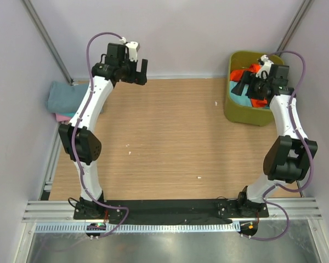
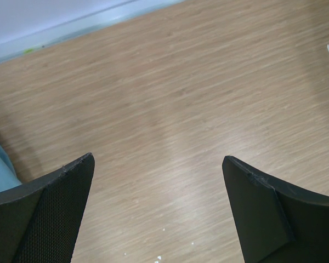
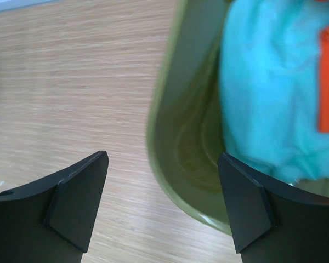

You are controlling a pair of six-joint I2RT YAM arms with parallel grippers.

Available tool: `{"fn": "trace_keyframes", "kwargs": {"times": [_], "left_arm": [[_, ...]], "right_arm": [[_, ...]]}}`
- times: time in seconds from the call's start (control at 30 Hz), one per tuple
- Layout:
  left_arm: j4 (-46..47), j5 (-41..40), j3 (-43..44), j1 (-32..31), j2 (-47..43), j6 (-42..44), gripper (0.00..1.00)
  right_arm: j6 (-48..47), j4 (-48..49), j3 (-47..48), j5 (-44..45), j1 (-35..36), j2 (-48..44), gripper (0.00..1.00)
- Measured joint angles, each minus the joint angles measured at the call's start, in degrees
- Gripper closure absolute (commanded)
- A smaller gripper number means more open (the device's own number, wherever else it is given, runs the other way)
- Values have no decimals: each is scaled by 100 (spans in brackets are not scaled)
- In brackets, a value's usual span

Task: Fold and stack the t-shirts
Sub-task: Neatly place the folded tshirt to the corner

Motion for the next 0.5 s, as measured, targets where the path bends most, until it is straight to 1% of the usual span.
{"fn": "trace_keyframes", "kwargs": {"times": [0.13, 0.33, 0.5], "left_arm": [[-2, -2, -428, -2, -164, 2, 1], [-42, -138, -846, -50, -236, 39, 0], [-66, -219, -940, -127, -374, 72, 1]], "right_arm": [[160, 17, 374, -470, 337, 343, 13], [575, 363, 1005, -1110, 820, 896, 13], [815, 542, 1084, -1180, 879, 1355, 13]]}}
